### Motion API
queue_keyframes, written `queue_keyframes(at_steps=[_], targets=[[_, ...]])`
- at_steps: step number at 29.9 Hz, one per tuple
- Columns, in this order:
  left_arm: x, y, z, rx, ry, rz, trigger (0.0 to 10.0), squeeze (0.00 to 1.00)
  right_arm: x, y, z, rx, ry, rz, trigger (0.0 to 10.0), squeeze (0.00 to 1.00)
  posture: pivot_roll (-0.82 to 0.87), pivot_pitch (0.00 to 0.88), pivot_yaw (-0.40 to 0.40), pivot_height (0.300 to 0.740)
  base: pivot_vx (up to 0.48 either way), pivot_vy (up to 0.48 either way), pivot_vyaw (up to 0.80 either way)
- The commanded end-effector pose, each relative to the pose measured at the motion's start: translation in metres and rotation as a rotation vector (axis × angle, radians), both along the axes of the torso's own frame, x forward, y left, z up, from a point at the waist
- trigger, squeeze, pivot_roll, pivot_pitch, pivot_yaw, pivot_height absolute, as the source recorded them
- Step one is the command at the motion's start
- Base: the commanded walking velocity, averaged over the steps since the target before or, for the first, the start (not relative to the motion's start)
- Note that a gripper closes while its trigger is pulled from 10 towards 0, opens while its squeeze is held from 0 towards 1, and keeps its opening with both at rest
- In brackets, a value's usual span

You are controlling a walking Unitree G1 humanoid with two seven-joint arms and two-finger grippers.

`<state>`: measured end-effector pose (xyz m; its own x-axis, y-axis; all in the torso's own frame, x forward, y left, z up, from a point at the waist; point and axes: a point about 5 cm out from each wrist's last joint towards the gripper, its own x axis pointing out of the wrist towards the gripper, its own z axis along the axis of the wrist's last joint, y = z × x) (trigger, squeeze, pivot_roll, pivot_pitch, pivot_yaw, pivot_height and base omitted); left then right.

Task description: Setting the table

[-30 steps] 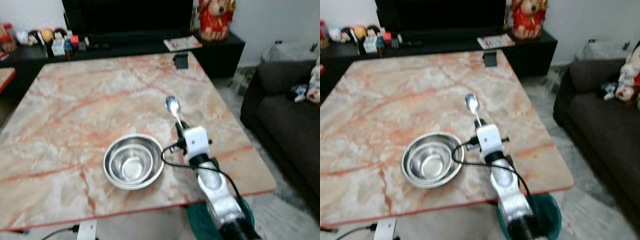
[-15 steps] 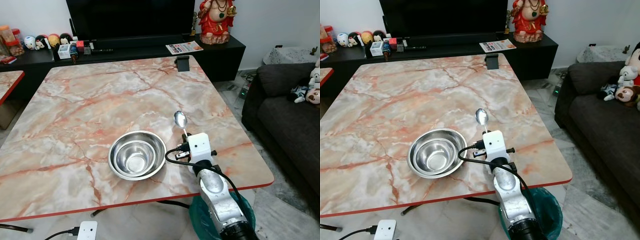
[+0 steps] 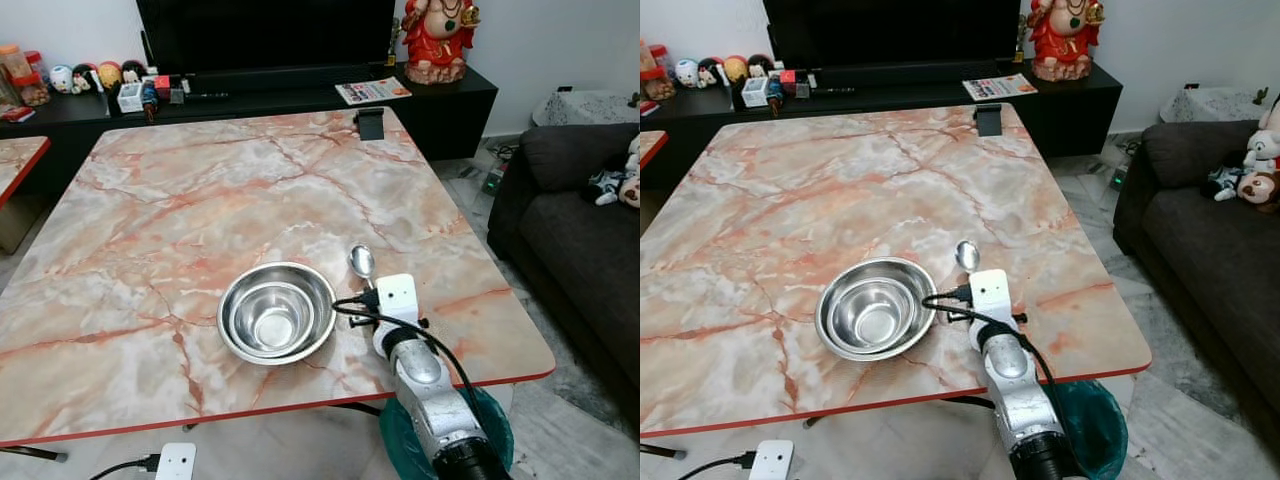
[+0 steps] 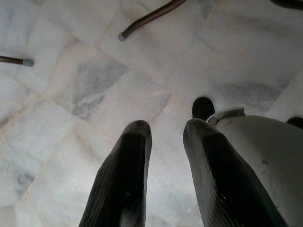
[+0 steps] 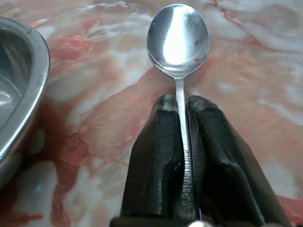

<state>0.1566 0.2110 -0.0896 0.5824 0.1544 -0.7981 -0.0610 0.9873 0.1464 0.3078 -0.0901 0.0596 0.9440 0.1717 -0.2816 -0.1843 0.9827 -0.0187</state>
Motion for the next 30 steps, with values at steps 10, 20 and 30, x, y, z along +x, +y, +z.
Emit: queue_keyframes(at_steps=[10,20,30], targets=[[-0.0064,0.0055,-0.0020,0.017,0.031,-0.004,10.0,0.00,0.0027,0.0086,-0.0019,0.023,0.048,0.025,10.0,0.00,0.01,0.053,0.043,0.740,0.000,0.000,0.00],[-0.0036,0.0047,-0.0012,0.019,0.031,-0.011,10.0,0.00,0.0027,0.0046,-0.0066,-0.002,0.080,0.010,10.0,0.00,0.01,0.054,0.045,0.740,0.000,0.000,0.00],[-0.0023,0.0045,-0.0007,0.019,0.029,-0.014,10.0,0.00,0.0033,0.0054,-0.0064,-0.001,0.082,0.012,10.0,1.00,0.01,0.052,0.045,0.740,0.000,0.000,0.00]])
